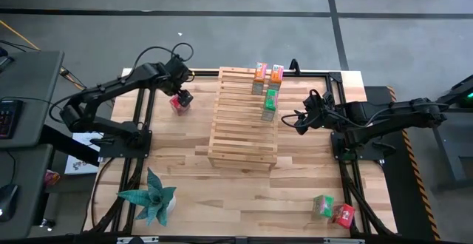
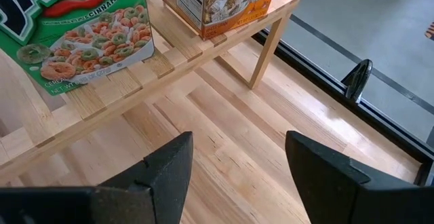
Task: Stack cereal on shelf
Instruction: Put the top left red cereal box on the shelf
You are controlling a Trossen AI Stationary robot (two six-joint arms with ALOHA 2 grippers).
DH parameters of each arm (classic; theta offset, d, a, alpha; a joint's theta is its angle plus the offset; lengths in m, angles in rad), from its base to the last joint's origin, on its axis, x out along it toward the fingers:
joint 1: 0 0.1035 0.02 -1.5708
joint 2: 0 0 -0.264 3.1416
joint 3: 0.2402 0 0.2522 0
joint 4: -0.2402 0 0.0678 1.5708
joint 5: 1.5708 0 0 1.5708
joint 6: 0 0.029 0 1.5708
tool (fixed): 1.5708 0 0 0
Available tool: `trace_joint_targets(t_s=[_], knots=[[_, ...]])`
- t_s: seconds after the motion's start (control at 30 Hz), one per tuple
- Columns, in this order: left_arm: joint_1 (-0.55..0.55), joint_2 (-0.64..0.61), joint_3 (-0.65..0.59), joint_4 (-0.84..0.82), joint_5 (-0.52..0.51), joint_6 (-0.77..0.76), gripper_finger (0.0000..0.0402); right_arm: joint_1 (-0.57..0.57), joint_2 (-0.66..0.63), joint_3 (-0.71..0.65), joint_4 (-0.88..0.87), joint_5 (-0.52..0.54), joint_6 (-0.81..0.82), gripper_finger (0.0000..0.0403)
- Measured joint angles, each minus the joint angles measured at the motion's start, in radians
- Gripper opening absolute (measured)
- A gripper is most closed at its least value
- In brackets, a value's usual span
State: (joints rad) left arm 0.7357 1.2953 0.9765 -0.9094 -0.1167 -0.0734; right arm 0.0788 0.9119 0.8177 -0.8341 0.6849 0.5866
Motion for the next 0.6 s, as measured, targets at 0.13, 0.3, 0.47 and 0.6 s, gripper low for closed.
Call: trace_joint_targets(t_s=[0.13,0.3,0.47,0.6], knots=[[0.000,0.000,0.056,-0.036,-0.001,0.005,0.0278,0.000,0.000,0.000,0.000,0.000,0.018,0.0229],[0.000,0.000,0.096,-0.094,0.021,0.002,0.0278,0.000,0.000,0.000,0.000,-0.005,0.019,0.0229],[0.000,0.000,0.095,-0.113,-0.002,-0.001,0.0278,0.000,0.000,0.000,0.000,-0.006,0.019,0.0229],[0.000,0.000,0.077,-0.119,0.007,-0.019,0.0278,0.000,0.000,0.000,0.000,-0.006,0.019,0.0229]])
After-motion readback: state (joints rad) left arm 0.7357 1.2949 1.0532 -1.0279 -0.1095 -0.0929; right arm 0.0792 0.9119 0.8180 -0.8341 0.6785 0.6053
